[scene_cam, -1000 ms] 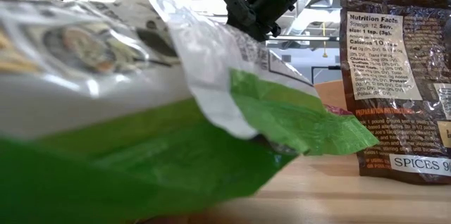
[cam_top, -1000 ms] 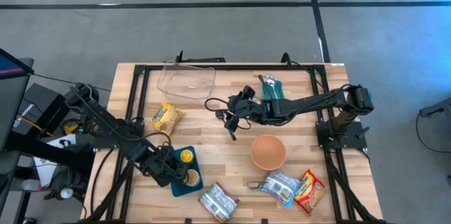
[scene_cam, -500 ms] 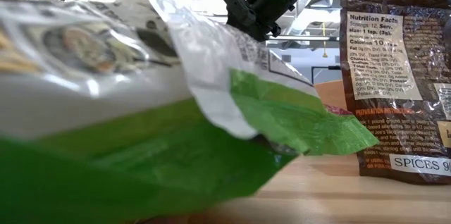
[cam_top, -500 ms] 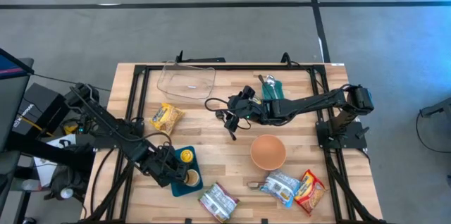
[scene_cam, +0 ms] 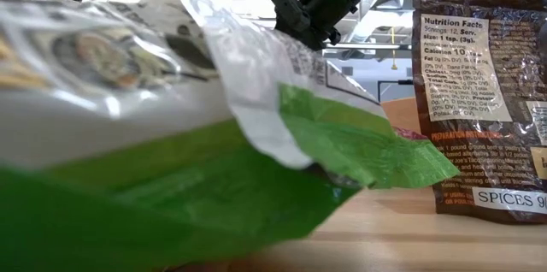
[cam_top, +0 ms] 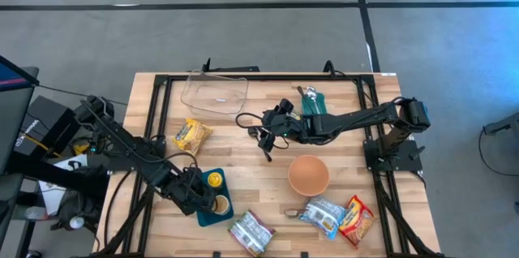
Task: Pick & Place Food Item
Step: Put the black seasoning can into the blue bin, then put the black spoon into the green bin
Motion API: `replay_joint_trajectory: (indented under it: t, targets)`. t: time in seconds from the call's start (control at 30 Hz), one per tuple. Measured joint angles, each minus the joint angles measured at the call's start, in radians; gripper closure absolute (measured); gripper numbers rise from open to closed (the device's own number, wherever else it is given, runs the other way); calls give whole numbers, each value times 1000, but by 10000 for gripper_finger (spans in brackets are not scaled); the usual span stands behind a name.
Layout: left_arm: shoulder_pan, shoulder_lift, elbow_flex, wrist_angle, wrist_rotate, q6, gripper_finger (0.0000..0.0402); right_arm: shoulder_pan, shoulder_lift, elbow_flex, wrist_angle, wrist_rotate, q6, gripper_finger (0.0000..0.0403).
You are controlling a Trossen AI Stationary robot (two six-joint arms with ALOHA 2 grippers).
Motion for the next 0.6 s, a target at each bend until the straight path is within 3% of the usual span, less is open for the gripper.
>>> replay_joint_trajectory:
  t: [0.33,0.43,0.6]
  targets:
    - [0,-1,0,22,11,2,212,0,0,0,0,0,0,143]
    - [0,-22,0,47,63,2,206,0,0,0,0,0,0,143]
    - [0,-73,0,42,42,2,209,0,0,0,0,0,0,143]
